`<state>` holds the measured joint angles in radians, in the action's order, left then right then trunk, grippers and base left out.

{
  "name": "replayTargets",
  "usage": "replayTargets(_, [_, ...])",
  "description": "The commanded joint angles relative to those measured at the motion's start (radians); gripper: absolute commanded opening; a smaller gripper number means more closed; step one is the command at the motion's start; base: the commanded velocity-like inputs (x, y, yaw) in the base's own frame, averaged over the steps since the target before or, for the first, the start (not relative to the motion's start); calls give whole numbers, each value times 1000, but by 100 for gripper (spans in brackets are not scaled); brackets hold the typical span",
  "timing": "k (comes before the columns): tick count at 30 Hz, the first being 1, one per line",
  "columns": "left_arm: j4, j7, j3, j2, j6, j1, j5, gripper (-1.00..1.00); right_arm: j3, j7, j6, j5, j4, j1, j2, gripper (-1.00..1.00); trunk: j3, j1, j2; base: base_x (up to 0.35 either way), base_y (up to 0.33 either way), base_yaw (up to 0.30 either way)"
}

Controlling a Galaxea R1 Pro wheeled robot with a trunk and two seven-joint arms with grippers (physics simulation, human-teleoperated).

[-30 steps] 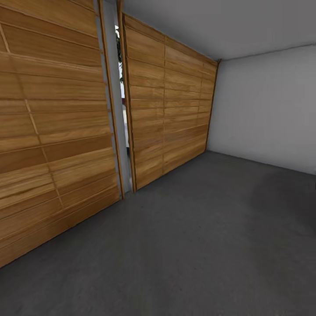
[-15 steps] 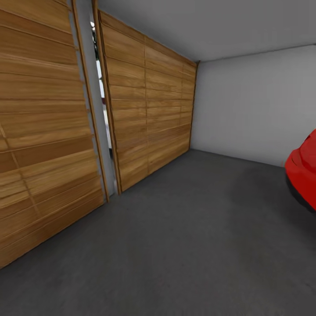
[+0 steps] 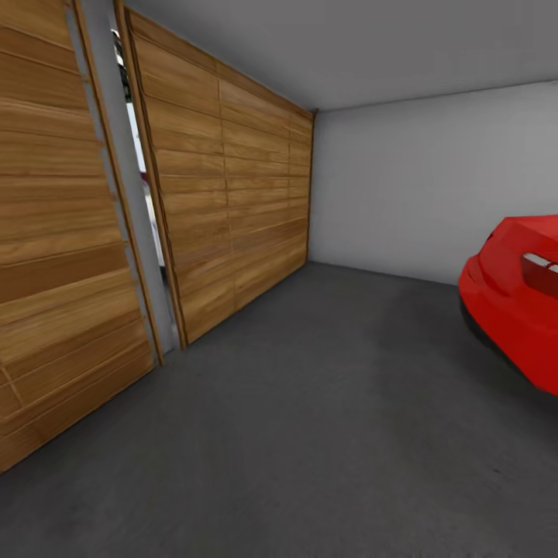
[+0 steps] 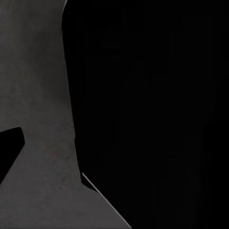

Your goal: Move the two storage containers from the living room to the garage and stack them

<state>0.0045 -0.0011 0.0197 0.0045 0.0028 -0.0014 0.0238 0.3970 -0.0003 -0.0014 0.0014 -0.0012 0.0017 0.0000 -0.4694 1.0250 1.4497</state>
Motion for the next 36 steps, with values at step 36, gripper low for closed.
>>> replayTargets(36, [0,3,-15,3,0,0,-22,100,2,-1,0,-1,0,0,0,100,-1,0,0,0,0,-259])
